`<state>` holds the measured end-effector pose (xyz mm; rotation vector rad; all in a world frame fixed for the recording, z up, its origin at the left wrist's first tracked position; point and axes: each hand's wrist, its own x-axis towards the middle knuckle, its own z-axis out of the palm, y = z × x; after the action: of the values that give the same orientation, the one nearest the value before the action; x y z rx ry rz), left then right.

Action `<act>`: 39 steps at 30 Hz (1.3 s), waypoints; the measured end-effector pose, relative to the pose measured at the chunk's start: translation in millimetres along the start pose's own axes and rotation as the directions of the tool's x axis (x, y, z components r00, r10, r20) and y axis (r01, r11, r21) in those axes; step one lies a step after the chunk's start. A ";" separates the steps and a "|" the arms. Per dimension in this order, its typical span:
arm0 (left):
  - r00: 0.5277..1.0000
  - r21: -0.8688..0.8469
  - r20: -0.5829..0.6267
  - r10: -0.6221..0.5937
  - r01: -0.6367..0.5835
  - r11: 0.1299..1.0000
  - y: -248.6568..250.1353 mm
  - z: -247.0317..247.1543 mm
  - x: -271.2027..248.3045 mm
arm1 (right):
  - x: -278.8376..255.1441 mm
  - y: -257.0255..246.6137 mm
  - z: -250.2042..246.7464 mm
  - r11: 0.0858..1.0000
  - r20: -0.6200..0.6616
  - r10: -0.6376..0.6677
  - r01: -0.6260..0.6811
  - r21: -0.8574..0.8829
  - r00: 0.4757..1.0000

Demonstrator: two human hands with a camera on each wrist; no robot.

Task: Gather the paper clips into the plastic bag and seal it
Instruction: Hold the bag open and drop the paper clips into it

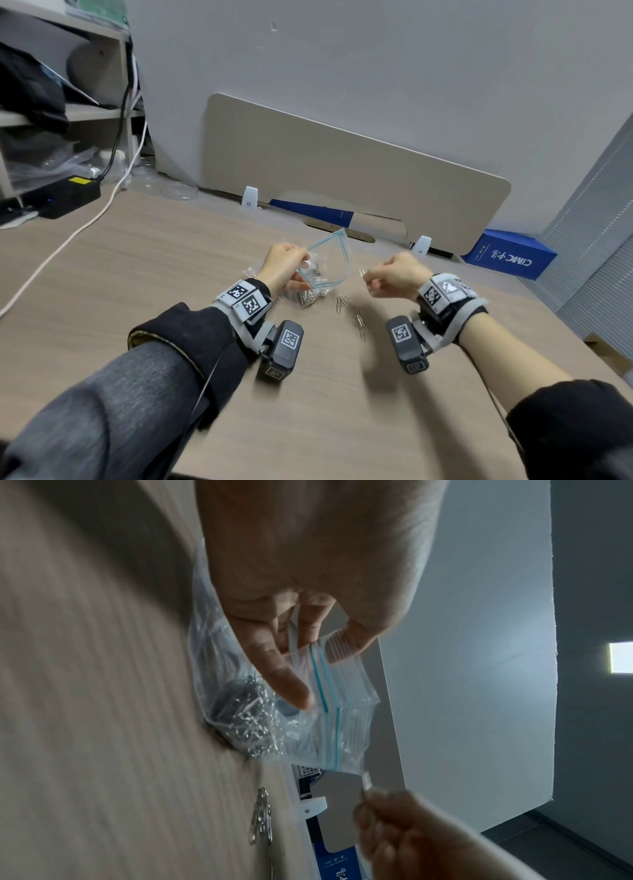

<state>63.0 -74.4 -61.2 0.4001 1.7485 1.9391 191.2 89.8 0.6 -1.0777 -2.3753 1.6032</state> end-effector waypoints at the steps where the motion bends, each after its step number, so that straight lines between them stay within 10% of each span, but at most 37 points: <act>1: 1.000 -0.002 -0.001 0.001 -0.001 1.000 0.0 0.2 -0.1 | -1.8 -9.3 -1.0 0.997 0.009 -0.034 0.033 0.069 0.999; 13: 1.000 -0.012 -0.003 0.006 -0.006 1.000 1.3 -0.8 -3.8 | 8.4 -34.9 52.5 0.833 -0.189 -0.512 0.432 -0.345 0.838; 17: 1.000 -0.011 -0.006 0.008 -0.008 1.000 1.3 0.2 -3.8 | 8.0 -21.9 28.2 0.869 -0.305 -0.438 0.313 -0.383 0.846; 22: 1.000 -0.013 -0.019 0.000 0.000 1.000 1.3 0.2 -3.3 | 3.3 11.1 28.0 0.787 -0.059 -0.092 0.037 -0.616 0.994; 39: 1.000 -0.005 -0.020 0.003 -0.003 1.000 0.7 0.2 -2.1 | 32.5 17.6 53.1 0.781 -0.029 -0.075 0.041 -0.623 0.997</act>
<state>64.8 -75.4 -60.3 0.3827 1.7566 1.9558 152.9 70.9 -47.9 -1.0811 -2.9492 0.7355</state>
